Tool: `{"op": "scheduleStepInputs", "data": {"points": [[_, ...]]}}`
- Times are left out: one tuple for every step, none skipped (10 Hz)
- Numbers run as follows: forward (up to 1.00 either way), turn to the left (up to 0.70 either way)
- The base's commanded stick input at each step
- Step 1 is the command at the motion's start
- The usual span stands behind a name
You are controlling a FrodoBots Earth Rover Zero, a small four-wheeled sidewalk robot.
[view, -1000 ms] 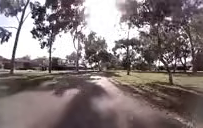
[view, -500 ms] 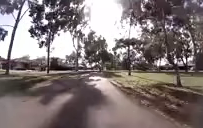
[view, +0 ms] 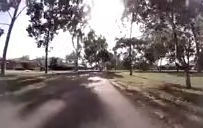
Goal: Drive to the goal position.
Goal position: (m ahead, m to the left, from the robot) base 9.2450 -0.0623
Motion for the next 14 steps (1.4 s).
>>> {"op": "scheduleStepInputs", "data": {"points": [[1.0, 0.28], [1.0, 0.4], [1.0, 0.4], [1.0, 0.4], [1.0, 0.0], [1.0, 0.0], [1.0, 0.0], [1.0, 0.0], [1.0, 0.0], [1.0, 0.0], [1.0, 0.0], [1.0, 0.0], [1.0, 0.0], [1.0, 0.0]]}}
